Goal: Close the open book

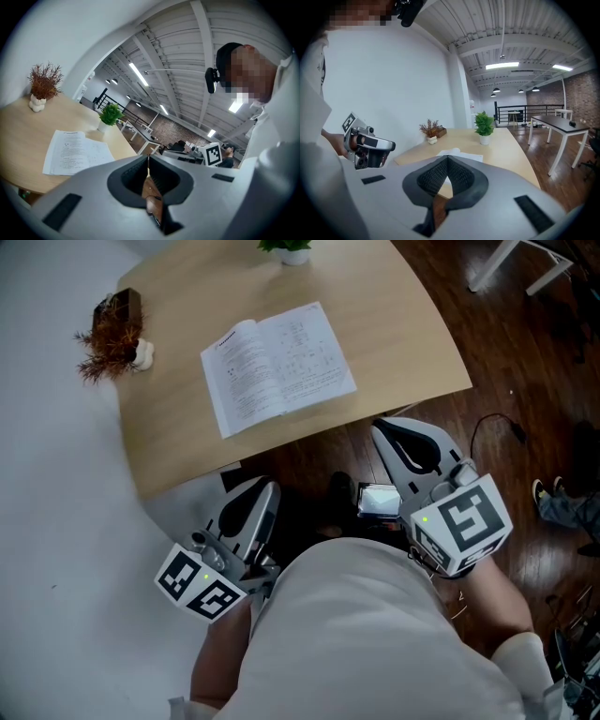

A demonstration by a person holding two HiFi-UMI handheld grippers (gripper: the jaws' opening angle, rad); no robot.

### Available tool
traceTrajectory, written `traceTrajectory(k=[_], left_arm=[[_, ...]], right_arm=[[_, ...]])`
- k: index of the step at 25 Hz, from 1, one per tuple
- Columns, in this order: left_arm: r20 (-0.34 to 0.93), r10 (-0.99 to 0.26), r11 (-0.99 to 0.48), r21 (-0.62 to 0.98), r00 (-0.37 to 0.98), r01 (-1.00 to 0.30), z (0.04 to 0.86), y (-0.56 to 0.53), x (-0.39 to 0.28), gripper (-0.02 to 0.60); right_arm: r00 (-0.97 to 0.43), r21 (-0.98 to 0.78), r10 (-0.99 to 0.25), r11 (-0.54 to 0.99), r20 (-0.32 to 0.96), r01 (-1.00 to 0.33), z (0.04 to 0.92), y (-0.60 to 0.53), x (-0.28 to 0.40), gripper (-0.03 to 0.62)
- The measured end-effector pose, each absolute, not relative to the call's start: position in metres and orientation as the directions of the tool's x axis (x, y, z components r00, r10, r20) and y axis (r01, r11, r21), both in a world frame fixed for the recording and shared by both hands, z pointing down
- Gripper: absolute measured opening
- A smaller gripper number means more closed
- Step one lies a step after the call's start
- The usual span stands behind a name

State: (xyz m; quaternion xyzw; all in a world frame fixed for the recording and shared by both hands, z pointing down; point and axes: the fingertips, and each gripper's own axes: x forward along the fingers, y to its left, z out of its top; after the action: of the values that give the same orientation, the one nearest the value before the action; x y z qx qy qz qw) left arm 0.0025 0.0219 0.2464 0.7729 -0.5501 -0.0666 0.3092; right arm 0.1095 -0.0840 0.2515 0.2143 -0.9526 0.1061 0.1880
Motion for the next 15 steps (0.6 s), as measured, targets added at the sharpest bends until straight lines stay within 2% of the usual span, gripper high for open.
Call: traceTrajectory(k=[15], left_arm=[[0.236,-0.895,-0.204,0.54,0.38,-0.816,0.2415,0.0201,0.0016,-0.002]], right_arm=[[-0.84,-0.107,-0.372,0.89,0.395,-0.444,0.2478,-0.0891,0.1084,0.002]])
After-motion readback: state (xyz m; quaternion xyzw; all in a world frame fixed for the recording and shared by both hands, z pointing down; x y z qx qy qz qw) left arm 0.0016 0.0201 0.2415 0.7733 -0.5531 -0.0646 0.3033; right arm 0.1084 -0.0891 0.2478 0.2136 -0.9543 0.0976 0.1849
